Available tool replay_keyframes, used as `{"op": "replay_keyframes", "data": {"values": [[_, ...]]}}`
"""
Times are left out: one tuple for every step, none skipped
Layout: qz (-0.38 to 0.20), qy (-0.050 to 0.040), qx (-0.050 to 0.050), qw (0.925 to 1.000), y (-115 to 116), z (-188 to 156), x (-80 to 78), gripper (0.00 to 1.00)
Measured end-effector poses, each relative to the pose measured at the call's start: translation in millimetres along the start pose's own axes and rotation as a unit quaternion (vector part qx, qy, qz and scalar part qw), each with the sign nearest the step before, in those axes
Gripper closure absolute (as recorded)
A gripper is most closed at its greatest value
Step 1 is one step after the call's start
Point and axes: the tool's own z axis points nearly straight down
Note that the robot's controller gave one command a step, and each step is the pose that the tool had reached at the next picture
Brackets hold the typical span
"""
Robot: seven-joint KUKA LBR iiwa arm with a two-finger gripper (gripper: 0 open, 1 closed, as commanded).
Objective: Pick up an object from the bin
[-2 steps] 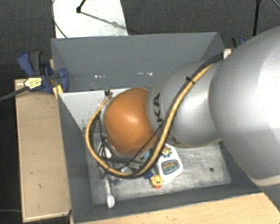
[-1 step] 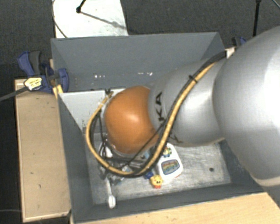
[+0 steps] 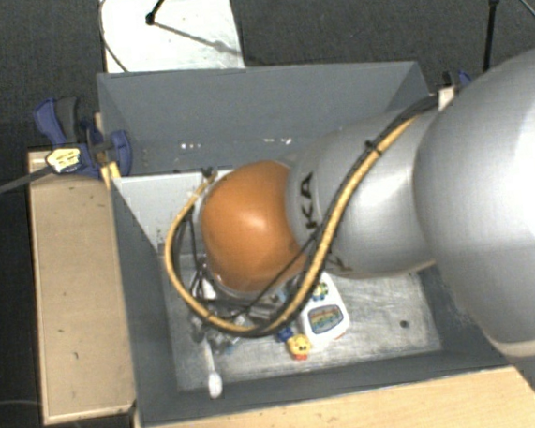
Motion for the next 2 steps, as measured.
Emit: {"op": "replay_keyframes", "data": {"values": [[0.001, 0.0015, 0.000, 1.0000, 0.2, -11.0, 0.2, 1.00], [0.001, 0.0018, 0.000, 1.0000, 0.2, -24.4, 0.2, 1.00]]}}
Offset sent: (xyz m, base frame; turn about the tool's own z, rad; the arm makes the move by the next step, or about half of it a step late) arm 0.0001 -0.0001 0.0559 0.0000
